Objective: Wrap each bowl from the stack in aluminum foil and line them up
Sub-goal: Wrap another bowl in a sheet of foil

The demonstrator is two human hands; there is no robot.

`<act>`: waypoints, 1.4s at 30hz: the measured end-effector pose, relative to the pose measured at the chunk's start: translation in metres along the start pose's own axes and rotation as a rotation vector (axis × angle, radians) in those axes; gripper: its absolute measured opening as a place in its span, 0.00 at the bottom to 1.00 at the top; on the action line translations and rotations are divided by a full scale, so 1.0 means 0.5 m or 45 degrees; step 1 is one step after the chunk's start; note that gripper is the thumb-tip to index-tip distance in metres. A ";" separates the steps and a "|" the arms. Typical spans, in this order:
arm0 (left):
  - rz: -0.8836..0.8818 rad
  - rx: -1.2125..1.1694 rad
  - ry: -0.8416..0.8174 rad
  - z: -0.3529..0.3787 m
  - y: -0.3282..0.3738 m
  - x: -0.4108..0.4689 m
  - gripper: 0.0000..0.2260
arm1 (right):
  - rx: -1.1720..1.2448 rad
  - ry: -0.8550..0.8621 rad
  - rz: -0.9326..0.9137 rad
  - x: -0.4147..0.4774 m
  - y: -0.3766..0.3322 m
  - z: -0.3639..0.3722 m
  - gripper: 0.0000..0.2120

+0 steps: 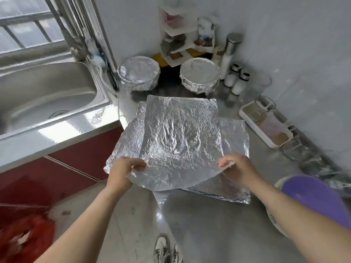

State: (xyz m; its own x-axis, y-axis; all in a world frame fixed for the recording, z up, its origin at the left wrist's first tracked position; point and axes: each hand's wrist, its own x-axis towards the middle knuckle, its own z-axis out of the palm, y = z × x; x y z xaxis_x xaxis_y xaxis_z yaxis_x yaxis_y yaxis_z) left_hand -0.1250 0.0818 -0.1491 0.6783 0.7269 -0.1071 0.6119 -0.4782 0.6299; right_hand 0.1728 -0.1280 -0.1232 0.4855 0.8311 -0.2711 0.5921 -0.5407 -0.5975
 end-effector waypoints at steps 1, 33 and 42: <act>-0.040 0.010 -0.030 0.002 -0.003 0.000 0.14 | 0.015 0.009 0.002 -0.002 0.005 0.005 0.07; -0.522 0.181 -0.054 0.044 0.035 0.079 0.17 | -0.265 0.150 0.626 0.061 -0.008 0.047 0.13; -0.560 0.222 0.001 0.049 0.029 0.076 0.17 | -0.226 0.133 0.684 0.064 -0.010 0.056 0.12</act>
State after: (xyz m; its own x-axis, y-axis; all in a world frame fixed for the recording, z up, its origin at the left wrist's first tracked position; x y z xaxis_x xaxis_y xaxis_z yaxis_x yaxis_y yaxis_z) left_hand -0.0805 0.0905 -0.1628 0.3391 0.8794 -0.3341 0.9003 -0.2004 0.3864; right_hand 0.1672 -0.0952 -0.1499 0.8038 0.4211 -0.4202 0.3389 -0.9047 -0.2584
